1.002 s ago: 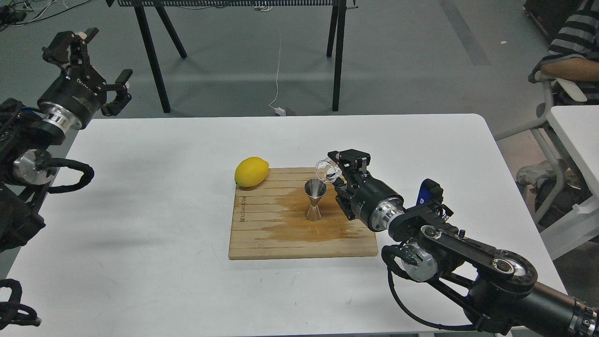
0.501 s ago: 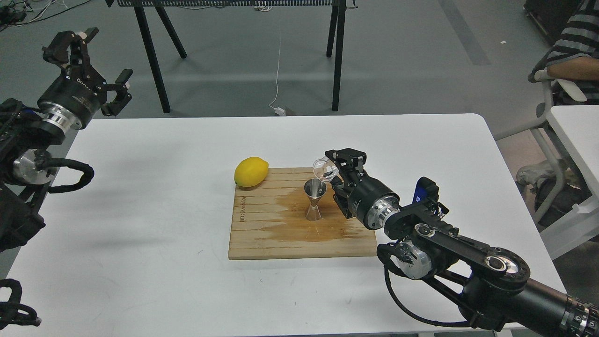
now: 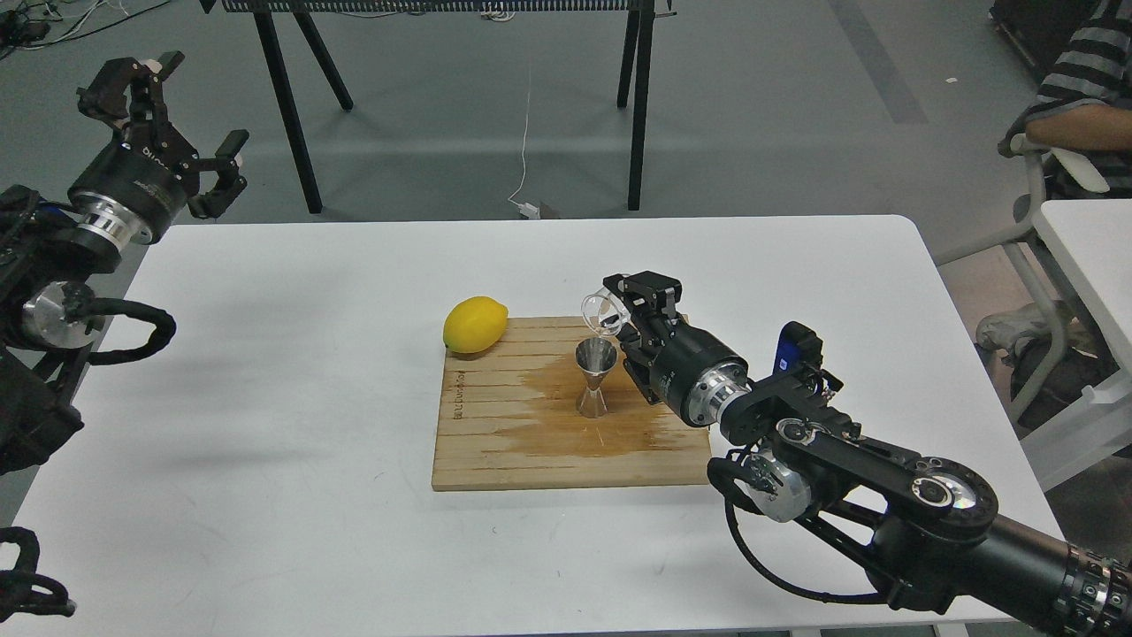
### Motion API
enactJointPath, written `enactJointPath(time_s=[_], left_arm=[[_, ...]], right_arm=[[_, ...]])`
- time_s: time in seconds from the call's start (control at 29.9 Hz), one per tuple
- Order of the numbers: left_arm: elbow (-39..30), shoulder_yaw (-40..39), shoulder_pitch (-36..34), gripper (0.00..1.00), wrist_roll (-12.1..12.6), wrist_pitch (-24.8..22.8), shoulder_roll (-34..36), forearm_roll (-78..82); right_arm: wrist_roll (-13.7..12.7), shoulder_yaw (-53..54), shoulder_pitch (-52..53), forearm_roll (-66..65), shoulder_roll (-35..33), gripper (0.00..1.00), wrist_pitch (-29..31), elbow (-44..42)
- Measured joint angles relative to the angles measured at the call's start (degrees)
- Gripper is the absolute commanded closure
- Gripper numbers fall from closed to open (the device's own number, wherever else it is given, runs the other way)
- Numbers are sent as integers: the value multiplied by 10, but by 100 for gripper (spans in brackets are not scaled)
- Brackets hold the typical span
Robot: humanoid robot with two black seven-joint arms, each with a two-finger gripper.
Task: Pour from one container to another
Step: 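Tilt the glass cup with the right gripper to pour into the jigger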
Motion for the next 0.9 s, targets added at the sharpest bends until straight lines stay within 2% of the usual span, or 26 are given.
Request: enactJointPath(time_s=[0.9], left_arm=[[0,-1,0,1,0,0,1,-1]], right_arm=[[0,-41,18,-37,-11,67,2,-10]])
